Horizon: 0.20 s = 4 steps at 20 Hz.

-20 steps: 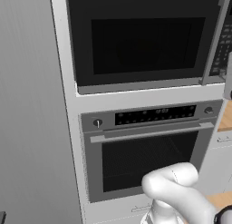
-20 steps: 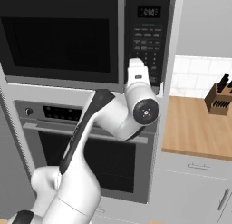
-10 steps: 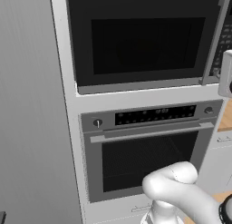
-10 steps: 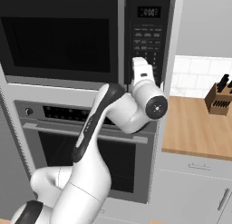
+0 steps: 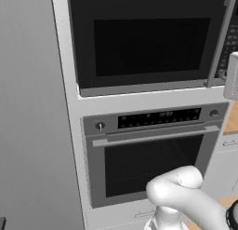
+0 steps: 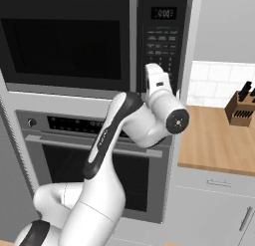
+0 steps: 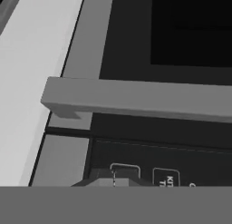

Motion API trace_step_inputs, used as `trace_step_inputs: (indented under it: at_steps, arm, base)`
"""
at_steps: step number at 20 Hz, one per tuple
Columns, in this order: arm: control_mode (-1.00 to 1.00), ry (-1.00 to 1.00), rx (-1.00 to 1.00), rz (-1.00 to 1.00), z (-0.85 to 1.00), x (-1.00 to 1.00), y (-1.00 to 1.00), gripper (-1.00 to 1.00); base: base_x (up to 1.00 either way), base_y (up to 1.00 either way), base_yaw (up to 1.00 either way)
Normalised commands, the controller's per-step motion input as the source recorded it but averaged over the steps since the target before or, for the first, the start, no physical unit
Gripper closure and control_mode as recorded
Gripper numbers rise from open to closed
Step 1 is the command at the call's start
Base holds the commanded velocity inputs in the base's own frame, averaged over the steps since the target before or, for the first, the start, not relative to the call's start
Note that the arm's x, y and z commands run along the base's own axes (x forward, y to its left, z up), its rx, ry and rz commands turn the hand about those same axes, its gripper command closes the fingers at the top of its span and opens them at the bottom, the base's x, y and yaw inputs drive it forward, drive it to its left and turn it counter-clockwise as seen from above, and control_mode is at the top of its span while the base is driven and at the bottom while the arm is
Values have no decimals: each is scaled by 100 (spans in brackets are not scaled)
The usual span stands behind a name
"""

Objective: Open the microwave, place the bowl with waffle inside the microwave, then close the microwave door and turn it on.

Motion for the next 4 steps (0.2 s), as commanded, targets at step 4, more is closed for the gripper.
trace_step_inputs:
  at_steps: [4]
  arm:
    - [-100,5,-11,0,-53,100,45,100]
  base:
    - [0,0,0]
